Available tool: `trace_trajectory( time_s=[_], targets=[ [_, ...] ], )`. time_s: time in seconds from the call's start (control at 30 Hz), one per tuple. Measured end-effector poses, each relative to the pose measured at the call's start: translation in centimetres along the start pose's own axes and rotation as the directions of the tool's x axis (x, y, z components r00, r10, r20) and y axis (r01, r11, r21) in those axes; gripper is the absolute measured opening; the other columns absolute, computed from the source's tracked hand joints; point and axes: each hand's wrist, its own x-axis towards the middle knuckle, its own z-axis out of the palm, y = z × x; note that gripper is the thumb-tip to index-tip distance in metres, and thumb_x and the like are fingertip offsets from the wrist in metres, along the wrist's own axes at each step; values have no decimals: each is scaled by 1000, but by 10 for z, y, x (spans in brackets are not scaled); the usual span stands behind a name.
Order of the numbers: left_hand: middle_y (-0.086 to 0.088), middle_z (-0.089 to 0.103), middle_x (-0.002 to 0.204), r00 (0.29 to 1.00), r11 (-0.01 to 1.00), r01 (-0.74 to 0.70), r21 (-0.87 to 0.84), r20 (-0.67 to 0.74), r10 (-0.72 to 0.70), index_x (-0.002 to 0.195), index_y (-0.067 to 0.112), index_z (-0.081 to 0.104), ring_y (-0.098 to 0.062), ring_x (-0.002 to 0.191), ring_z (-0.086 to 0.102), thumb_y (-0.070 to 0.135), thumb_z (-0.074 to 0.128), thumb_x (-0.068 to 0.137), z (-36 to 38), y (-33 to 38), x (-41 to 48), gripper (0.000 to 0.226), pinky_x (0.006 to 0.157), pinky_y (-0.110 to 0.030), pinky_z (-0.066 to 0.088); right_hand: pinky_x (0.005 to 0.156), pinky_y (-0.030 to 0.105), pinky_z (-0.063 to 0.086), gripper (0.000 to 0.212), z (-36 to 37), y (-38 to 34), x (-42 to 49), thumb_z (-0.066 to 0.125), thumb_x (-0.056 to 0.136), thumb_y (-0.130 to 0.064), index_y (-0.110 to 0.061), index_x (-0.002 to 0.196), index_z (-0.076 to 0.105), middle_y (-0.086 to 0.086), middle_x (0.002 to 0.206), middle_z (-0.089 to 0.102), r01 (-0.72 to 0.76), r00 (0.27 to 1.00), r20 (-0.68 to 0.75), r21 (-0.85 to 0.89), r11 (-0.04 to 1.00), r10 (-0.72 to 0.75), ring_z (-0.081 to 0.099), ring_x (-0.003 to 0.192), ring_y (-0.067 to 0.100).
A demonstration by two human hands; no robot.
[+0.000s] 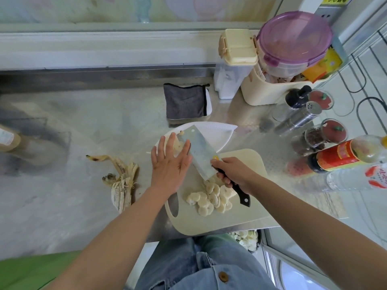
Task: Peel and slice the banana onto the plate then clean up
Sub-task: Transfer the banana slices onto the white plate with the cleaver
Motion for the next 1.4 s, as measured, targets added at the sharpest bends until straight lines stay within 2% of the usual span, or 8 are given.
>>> trace_trajectory(
  time_s=[0.2, 0.4, 0.7, 0.9, 1.03, 1.2, 1.3, 1.4],
  targets=[
    [-4, -7, 159, 995, 994, 99, 42, 27, -100, 152, 30, 13, -27, 143, -16, 57, -13, 88, -1, -10, 5, 74, 114, -49, -5, 38, 21, 29, 26, -13, 9, -5, 53, 95, -29, -9, 80, 49, 3, 56, 45, -10, 1000, 4, -51, 999, 10, 33, 40, 11],
    [-5, 2, 158, 999, 1000, 15, 7, -32, -15, 148, 42, 22, -27, 143, -9, 55, -2, 94, -6, 0, 11, 60, 113, -50, 2, 40, 22, 29, 29, -15, 7, -6, 53, 95, -30, -10, 75, 47, 3, 56, 46, 4, 1000, 24, -114, 993, -1, 33, 41, 12],
    [-5, -4, 159, 993, 992, 118, 37, 4, -118, 150, 32, 21, -28, 143, -12, 54, -6, 94, -16, -9, 14, 66, 115, -50, 0, 39, 23, 29, 31, -21, 11, -14, 53, 95, -30, -10, 72, 48, 4, 57, 47, 38, 999, -1, -121, 992, -39, 34, 40, 12],
    [-8, 12, 158, 995, 997, 71, 42, -68, -68, 134, 29, 53, -31, 143, 1, 47, 12, 99, -15, -6, 8, 56, 113, -50, 8, 39, 22, 30, 31, -28, 16, -18, 52, 96, -30, -9, 73, 48, 3, 55, 48, 101, 991, -78, -90, 991, -109, 35, 38, 12],
    [-10, 31, 150, 983, 999, 47, -10, -176, -48, 97, 18, 73, -33, 137, 20, 39, 34, 99, -15, -4, -4, 45, 110, -49, 17, 39, 24, 29, 30, -37, 28, -22, 52, 96, -27, -10, 72, 46, 4, 53, 46, 103, 988, -113, -21, 994, -105, 34, 38, 13],
    [-12, 46, 131, 964, 999, 37, 23, -266, -29, 95, 20, 73, -32, 123, 35, 31, 58, 88, -8, 1, -25, 20, 100, -48, 32, 37, 22, 29, 29, -42, 46, -27, 53, 96, -27, -12, 73, 45, 4, 53, 46, 94, 986, -148, 67, 993, -83, 34, 38, 13],
    [-7, 55, 114, 947, 998, 26, -57, -317, -43, 87, 17, 70, -26, 109, 44, 29, 57, 88, -8, 14, -34, 17, 92, -41, 39, 37, 22, 29, 28, -52, 59, -32, 53, 96, -29, -12, 75, 45, 3, 53, 46, 109, 977, -193, 81, 991, -91, 35, 38, 13],
    [-1, 59, 99, 969, 977, 11, -211, -240, -63, 94, 17, 64, -17, 92, 50, 30, 53, 92, -3, 34, -44, 16, 82, -34, 48, 38, 23, 29, 32, -71, 77, -42, 53, 96, -29, -11, 71, 44, 4, 52, 47, 142, 954, -274, 42, 989, -125, 36, 37, 14]
  ],
)
